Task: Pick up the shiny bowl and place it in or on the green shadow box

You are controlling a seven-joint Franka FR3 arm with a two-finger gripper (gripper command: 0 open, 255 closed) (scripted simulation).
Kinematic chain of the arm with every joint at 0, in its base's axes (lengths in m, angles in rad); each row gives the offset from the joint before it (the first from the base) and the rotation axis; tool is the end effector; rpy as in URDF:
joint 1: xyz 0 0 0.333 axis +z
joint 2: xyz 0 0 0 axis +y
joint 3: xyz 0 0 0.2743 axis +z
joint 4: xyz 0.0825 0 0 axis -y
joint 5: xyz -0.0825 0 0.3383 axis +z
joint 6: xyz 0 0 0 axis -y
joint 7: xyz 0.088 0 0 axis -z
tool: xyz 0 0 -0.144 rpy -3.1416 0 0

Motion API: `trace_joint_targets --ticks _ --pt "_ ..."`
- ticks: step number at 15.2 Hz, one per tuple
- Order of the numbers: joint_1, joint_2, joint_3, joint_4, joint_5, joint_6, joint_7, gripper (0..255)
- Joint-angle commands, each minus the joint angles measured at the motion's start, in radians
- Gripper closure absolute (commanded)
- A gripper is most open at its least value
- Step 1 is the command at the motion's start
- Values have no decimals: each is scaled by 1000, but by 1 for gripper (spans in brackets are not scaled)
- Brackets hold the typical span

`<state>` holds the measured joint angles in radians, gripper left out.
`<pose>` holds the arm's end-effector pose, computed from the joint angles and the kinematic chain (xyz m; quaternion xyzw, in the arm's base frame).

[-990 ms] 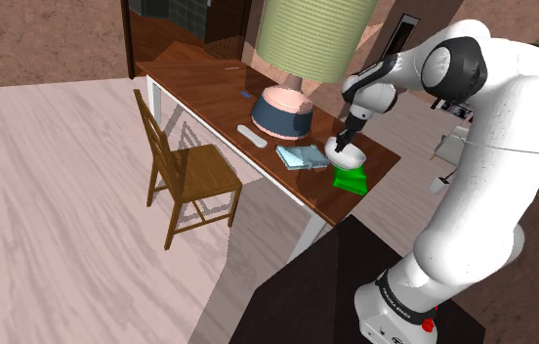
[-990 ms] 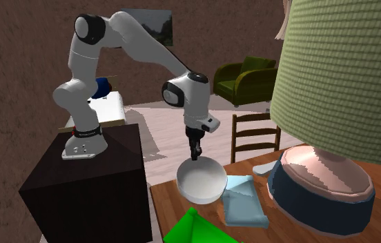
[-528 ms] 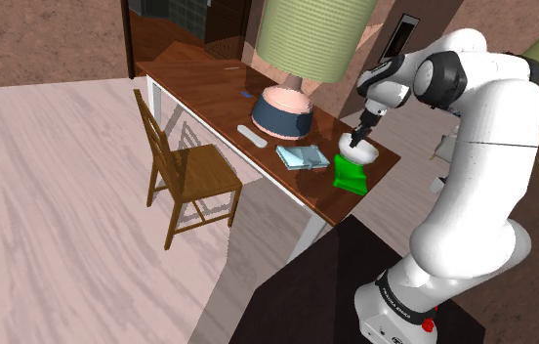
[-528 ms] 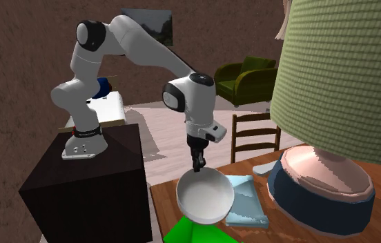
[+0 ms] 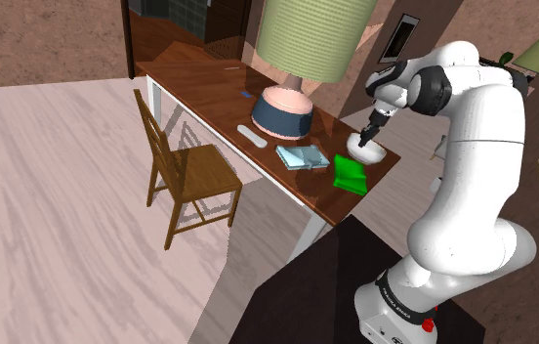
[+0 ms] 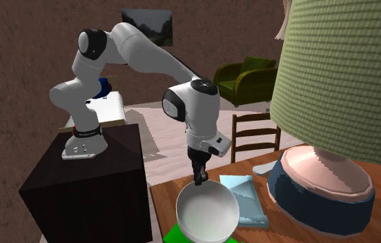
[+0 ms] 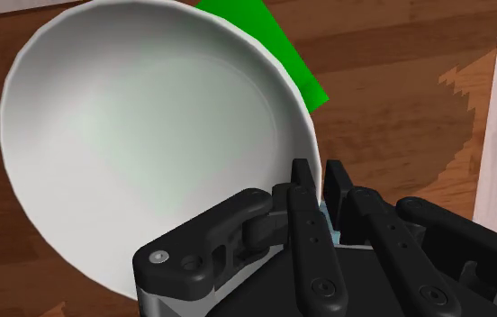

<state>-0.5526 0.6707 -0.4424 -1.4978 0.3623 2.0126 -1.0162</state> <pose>0.3984 -0.4930 0.2483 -0.9981 0.0380 0.0026 0.0478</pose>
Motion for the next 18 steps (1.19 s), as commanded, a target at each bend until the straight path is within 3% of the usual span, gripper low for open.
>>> trace_joint_targets --ticks 1,18 --pt "-3 11 3 -6 6 18 -6 255" --pt "-29 145 47 -20 60 160 -41 255"
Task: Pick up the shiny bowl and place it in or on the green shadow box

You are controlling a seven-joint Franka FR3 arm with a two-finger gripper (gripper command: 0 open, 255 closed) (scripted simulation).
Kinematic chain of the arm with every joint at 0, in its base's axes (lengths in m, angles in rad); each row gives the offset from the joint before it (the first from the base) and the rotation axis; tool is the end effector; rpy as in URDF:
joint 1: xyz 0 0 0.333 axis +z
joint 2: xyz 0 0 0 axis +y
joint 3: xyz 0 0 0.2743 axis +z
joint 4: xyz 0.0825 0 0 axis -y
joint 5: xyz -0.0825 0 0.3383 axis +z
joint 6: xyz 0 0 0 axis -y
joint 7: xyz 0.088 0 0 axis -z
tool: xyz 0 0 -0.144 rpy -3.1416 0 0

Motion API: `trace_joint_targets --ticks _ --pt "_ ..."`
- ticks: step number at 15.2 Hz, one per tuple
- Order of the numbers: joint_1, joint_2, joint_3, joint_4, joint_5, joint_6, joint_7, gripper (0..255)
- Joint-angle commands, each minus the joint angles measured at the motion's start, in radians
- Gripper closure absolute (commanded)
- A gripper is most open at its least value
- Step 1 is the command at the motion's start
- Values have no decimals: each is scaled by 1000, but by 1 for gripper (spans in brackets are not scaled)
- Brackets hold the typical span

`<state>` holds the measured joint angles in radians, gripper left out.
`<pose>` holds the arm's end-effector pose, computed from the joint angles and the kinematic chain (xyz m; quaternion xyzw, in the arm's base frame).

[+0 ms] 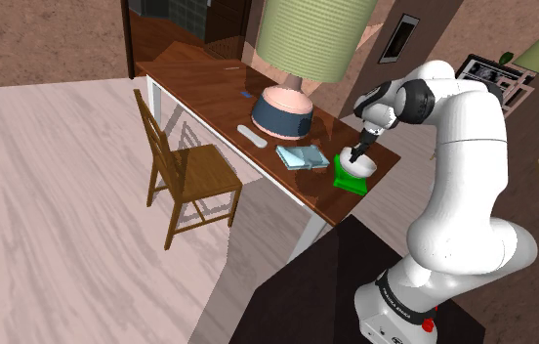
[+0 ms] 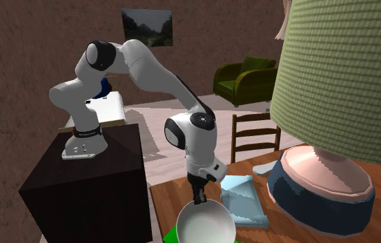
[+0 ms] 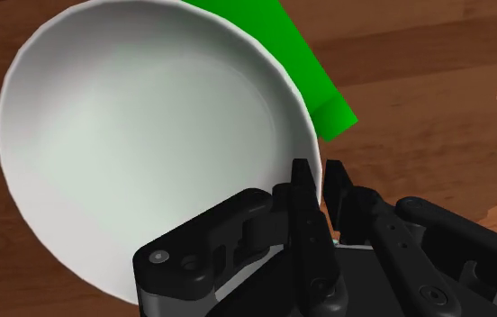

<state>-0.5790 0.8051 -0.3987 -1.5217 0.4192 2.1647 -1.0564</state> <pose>0.3966 -0.4935 0.1641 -0.9981 0.0376 0.0026 0.0480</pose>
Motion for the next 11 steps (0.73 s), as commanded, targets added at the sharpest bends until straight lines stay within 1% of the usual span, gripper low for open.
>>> trace_joint_targets --ticks 1,9,10,11 --pt "-5 23 7 6 8 18 -4 255" --pt "-5 23 7 6 8 18 -4 255" --pt "-5 23 7 6 8 18 -4 0" --pt "-5 22 7 5 8 19 -4 0"
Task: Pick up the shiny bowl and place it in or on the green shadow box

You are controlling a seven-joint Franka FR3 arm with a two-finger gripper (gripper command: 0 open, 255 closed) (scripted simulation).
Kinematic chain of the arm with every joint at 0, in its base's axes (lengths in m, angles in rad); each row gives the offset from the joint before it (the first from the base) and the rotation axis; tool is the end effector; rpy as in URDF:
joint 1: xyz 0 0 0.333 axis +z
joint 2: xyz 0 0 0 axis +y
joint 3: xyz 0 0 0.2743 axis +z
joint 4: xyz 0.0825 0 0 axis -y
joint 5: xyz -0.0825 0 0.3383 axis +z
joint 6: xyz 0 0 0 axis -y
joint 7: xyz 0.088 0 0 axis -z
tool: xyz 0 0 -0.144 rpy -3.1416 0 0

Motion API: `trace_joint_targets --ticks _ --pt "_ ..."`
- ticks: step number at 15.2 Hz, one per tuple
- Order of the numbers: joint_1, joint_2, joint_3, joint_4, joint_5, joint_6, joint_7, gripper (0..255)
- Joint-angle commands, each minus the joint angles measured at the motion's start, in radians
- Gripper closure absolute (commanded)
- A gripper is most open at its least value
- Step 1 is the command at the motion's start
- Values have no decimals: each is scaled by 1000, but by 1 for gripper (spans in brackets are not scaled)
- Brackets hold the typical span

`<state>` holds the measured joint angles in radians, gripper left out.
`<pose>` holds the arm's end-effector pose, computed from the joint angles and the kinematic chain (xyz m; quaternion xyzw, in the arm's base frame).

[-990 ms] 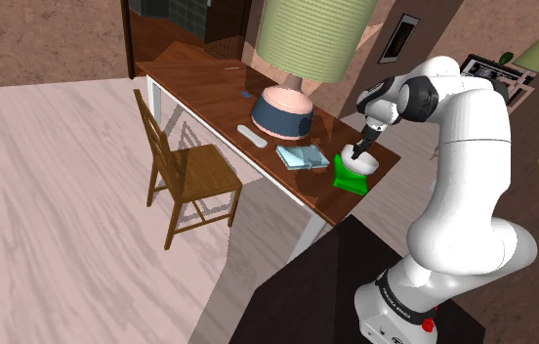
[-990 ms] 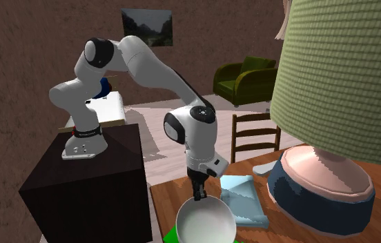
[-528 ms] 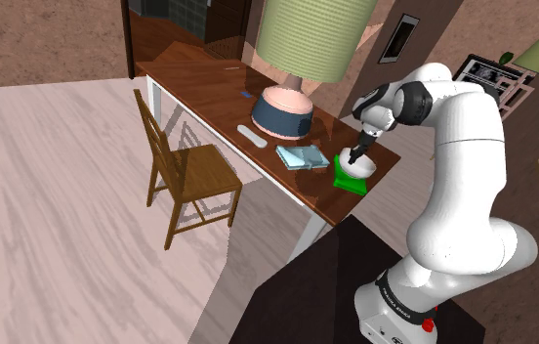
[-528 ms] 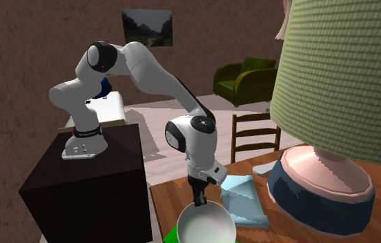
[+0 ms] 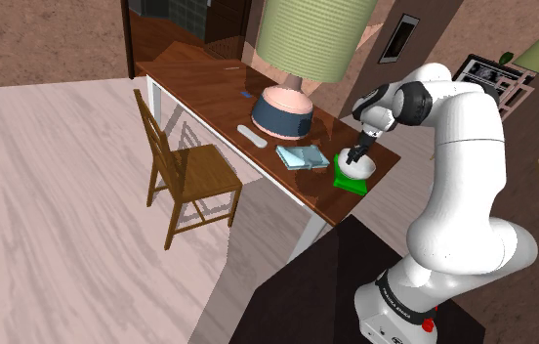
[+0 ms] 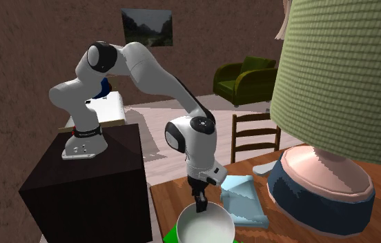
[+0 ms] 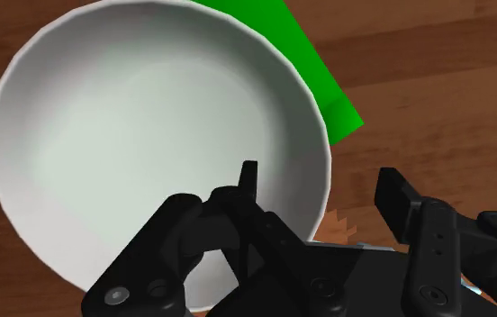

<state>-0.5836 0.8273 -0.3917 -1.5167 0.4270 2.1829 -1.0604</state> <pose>0.3969 -0.4937 0.1529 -0.9982 0.0376 0.0022 0.0475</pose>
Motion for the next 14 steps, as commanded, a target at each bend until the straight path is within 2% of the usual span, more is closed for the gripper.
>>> trace_joint_targets --ticks 1,4,8,14 --pt "0 0 0 -1 0 0 0 0" --pt "0 1 0 1 0 -1 0 0" --pt "8 -68 -25 17 -29 -84 17 0" --pt "8 -68 -25 17 -29 -84 17 0"
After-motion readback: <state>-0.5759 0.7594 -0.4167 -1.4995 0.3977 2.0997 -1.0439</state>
